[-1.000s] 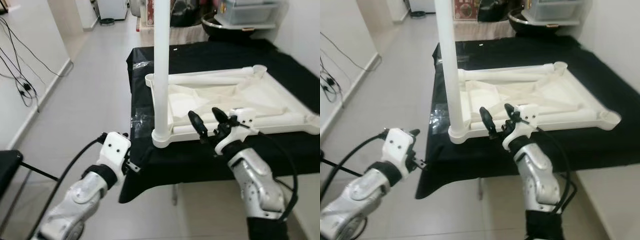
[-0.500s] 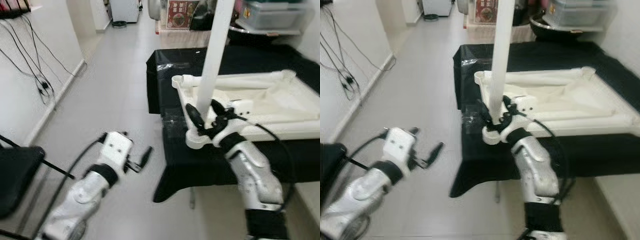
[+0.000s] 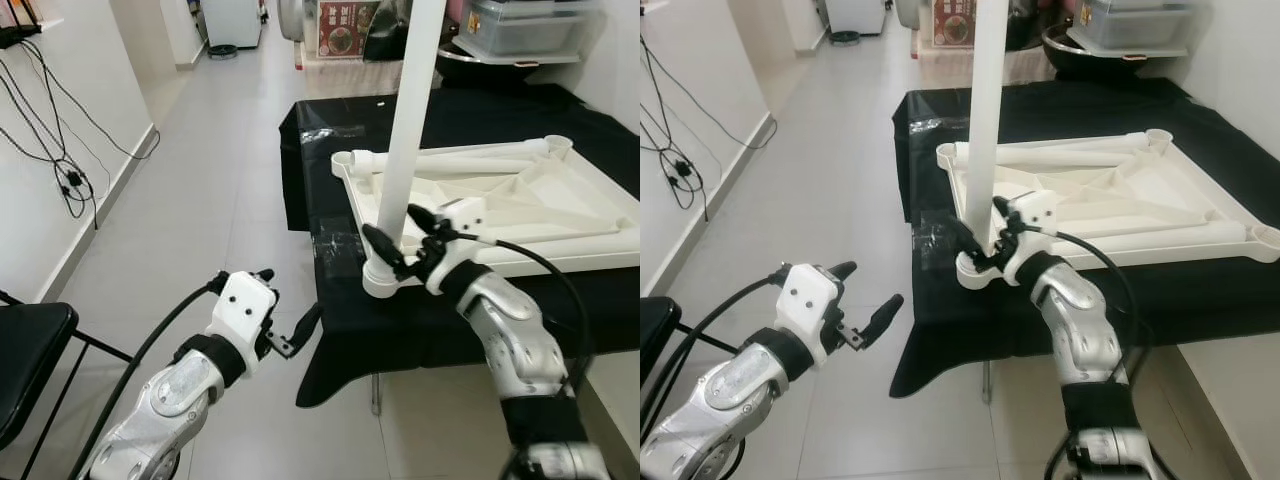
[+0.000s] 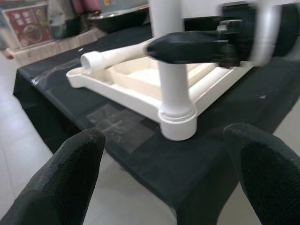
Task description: Building children table
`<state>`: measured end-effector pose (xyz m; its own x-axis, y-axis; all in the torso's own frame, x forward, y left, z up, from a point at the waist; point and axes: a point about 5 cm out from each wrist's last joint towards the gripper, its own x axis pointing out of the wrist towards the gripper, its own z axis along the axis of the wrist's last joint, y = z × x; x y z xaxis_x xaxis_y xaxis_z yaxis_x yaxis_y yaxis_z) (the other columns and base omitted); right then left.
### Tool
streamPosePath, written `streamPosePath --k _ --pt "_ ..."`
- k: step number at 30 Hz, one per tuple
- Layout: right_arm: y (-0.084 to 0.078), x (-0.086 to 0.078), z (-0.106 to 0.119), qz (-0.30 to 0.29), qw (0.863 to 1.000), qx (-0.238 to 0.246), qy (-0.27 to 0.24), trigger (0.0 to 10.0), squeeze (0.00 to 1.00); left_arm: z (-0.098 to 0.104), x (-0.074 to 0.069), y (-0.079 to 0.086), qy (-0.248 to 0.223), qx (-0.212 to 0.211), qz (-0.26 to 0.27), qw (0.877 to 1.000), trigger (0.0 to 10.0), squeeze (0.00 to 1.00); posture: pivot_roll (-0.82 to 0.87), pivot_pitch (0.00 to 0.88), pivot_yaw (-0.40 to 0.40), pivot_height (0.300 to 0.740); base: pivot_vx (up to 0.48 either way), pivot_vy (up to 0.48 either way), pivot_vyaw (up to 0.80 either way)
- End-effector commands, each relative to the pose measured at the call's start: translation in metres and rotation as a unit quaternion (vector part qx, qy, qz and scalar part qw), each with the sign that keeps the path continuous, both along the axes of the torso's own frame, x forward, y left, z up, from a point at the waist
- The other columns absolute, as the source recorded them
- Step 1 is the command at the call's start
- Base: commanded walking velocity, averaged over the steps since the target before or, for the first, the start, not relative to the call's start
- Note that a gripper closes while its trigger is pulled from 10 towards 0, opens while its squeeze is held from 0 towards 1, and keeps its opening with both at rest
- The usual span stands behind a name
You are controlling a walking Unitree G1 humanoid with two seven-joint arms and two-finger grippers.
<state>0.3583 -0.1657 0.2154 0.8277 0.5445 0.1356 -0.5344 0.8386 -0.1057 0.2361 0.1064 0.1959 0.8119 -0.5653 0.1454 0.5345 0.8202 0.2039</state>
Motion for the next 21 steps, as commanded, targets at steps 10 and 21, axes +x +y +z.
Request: streamPosePath --k 10,21 --pt "-0.017 0.011 0.031 0.11 0.994 -0.006 -0.014 0.0 0.0 0.023 -0.025 0.008 -0.016 0.01 -0.005 1.0 10.0 0.0 0.2 0.221 -0.016 0.74 0.0 0.0 0.0" --pt "-0.013 0.004 -0.015 -0.084 0.996 0.003 0.043 0.0 0.0 0.016 -0.021 0.016 -0.007 0.014 0.019 1.0 10.0 0.0 0.19 0.197 -0.047 0.74 0.0 0.0 0.0"
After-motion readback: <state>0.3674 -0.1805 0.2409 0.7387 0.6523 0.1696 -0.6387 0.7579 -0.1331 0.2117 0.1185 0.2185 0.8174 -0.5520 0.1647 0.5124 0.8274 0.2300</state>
